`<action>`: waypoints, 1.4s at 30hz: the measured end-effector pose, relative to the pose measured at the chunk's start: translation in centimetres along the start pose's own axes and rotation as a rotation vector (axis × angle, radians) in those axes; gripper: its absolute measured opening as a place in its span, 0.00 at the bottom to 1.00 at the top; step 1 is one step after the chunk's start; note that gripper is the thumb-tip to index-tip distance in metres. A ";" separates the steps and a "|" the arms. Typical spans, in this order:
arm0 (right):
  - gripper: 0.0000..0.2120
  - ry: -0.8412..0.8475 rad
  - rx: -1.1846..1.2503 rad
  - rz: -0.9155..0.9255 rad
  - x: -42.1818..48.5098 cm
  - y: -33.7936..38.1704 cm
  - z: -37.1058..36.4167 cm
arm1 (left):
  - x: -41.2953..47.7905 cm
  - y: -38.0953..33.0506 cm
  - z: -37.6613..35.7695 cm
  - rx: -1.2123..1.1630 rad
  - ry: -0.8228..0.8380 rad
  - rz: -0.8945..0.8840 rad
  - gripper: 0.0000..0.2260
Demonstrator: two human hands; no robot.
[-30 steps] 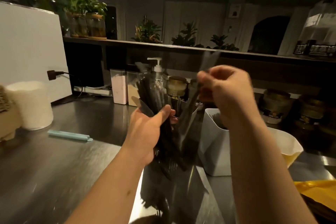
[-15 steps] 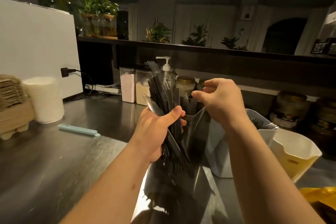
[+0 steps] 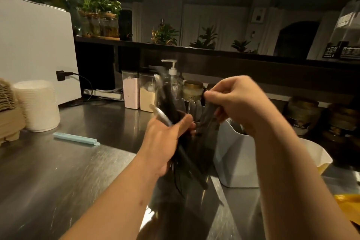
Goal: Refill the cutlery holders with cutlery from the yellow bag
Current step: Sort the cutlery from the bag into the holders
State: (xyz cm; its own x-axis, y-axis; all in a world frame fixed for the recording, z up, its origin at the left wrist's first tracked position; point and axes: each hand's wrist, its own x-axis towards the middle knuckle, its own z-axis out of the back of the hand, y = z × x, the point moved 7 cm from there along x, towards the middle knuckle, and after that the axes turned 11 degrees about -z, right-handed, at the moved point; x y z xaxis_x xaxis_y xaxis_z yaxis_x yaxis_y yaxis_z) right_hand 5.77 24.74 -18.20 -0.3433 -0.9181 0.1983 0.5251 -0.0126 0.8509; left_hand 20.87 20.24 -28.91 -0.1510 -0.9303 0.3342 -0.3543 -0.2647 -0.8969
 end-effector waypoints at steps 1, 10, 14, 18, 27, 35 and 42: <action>0.05 -0.087 0.038 0.011 0.0 -0.1 1.6 | 0.1 0.3 0.7 -0.025 -0.048 0.022 0.09; 0.03 -0.411 0.448 0.109 -0.9 -1.5 7.7 | 0.3 0.7 1.1 -0.143 -0.069 0.093 0.12; 0.03 -0.323 0.612 0.022 -0.2 -1.9 6.1 | -0.1 0.1 0.6 -0.178 -0.036 0.061 0.12; 0.03 -0.307 0.718 -0.030 0.2 -2.3 5.3 | -0.2 0.0 0.7 -0.198 -0.045 0.092 0.12; 0.03 -0.181 0.416 -0.046 0.8 -2.2 3.1 | 0.0 -0.2 1.1 -0.293 -0.196 0.072 0.07; 0.04 -0.077 0.344 -0.180 1.2 -3.2 1.8 | -0.1 0.9 2.4 -0.138 -0.402 0.052 0.05; 0.04 -0.091 0.394 -0.195 1.2 -3.6 2.4 | -0.2 2.7 1.7 -0.251 -0.339 0.224 0.13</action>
State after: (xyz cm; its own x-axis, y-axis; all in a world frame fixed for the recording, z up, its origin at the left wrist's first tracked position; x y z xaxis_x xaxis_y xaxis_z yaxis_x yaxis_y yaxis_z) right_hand 1.61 24.61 -19.85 -0.4826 -0.8748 0.0430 0.1133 -0.0137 0.9935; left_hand 21.53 19.27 -31.89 0.0461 -0.9989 -0.0100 -0.5660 -0.0179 -0.8242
